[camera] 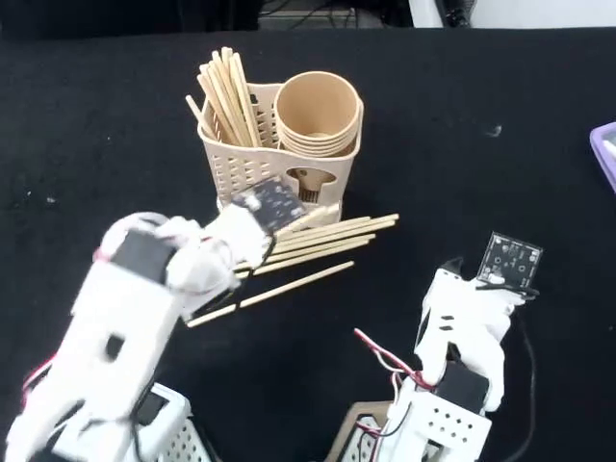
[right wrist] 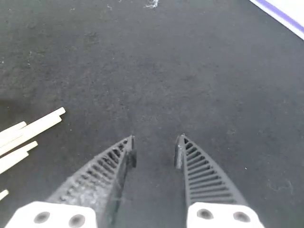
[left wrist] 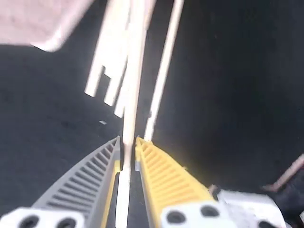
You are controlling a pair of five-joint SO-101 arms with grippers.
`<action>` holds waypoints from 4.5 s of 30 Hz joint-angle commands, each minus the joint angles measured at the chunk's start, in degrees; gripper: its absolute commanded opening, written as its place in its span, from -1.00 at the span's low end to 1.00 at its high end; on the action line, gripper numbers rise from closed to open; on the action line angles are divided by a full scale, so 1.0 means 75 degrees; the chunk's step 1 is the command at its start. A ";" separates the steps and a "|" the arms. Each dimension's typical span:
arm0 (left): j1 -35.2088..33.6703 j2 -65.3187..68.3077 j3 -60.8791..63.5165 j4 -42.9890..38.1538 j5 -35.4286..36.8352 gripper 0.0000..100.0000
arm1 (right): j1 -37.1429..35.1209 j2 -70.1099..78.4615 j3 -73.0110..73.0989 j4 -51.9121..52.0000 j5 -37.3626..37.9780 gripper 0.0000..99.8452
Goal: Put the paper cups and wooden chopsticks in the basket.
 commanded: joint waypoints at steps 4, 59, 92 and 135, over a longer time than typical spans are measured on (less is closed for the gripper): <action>-0.0088 -0.2215 -0.1096 -0.0387 0.0821 -0.94 | 0.0105 -0.0147 -0.0029 -0.0211 -0.0047 -0.71; -0.1201 0.1688 -0.0100 -1.0045 0.6177 -0.82 | -0.0399 -0.0111 -0.0029 -0.0035 -0.0035 -0.71; -0.1424 0.3106 0.1436 -0.3446 0.0891 -0.56 | -0.0399 -0.0123 -0.0029 -0.0035 -0.0035 -0.71; -0.0229 0.5240 0.1483 -0.5802 -0.1336 -0.55 | -0.0387 -0.0111 -0.0029 -0.0035 -0.0035 -0.71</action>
